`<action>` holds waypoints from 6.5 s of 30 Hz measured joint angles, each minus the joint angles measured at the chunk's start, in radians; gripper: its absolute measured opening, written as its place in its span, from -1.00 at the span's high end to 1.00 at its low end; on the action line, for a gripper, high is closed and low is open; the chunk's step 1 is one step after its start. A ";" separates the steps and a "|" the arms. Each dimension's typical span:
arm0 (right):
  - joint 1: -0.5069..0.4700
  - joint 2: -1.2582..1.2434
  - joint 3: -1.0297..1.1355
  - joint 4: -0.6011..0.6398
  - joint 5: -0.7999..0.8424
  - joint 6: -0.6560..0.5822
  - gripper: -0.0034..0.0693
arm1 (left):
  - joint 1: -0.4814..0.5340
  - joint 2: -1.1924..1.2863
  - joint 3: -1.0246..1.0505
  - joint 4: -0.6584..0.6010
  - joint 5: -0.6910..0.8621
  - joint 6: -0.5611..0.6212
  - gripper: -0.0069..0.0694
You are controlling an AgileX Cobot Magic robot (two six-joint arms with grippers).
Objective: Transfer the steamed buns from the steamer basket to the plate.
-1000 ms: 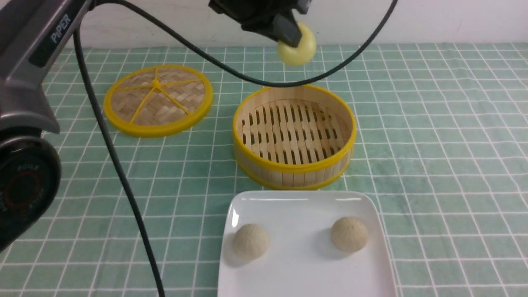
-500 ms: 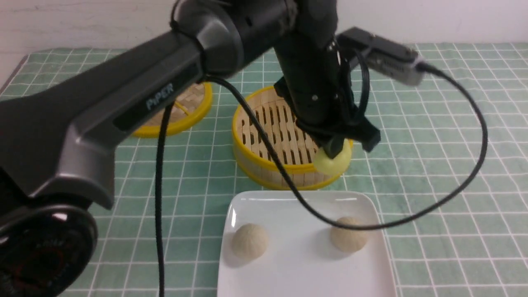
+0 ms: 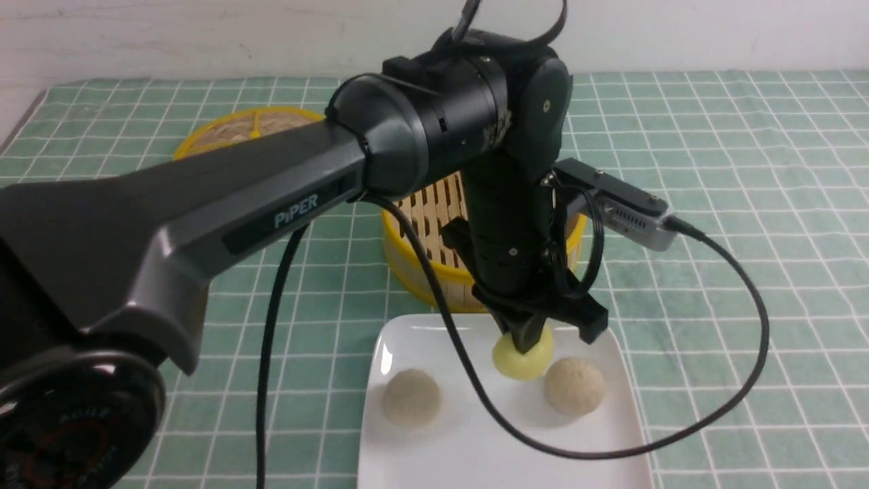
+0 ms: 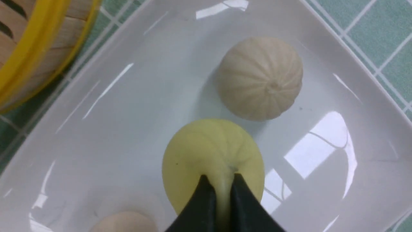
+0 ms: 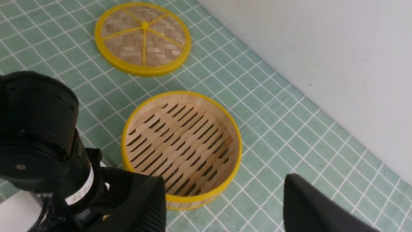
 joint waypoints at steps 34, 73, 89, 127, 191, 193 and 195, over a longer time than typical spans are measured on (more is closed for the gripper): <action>0.000 0.000 0.001 0.001 0.008 0.000 -0.43 | 0.000 0.063 -0.027 0.119 -0.011 -0.011 -0.72; 0.000 -0.108 0.002 -0.103 -0.287 0.132 -0.43 | 0.000 -0.803 -0.191 0.811 0.008 -0.440 -0.46; 0.000 -0.401 0.002 -0.126 -0.164 0.135 -0.43 | 0.000 -1.046 -0.197 0.713 0.009 -0.133 -0.39; 0.000 -1.134 1.681 -0.324 -1.127 0.337 -0.28 | 0.000 -1.175 0.211 0.684 0.009 -0.183 -0.39; 0.000 -1.135 1.803 -0.451 -0.754 0.656 0.23 | 0.000 -1.170 0.222 0.621 -0.010 -0.279 -0.23; 0.000 -1.135 1.803 -0.451 -0.753 0.656 0.23 | 0.000 -1.165 0.222 0.592 -0.011 -0.280 -0.23; 0.000 -1.135 1.803 -0.450 -0.753 0.656 0.23 | 0.000 -1.155 0.222 0.570 -0.008 -0.280 -0.23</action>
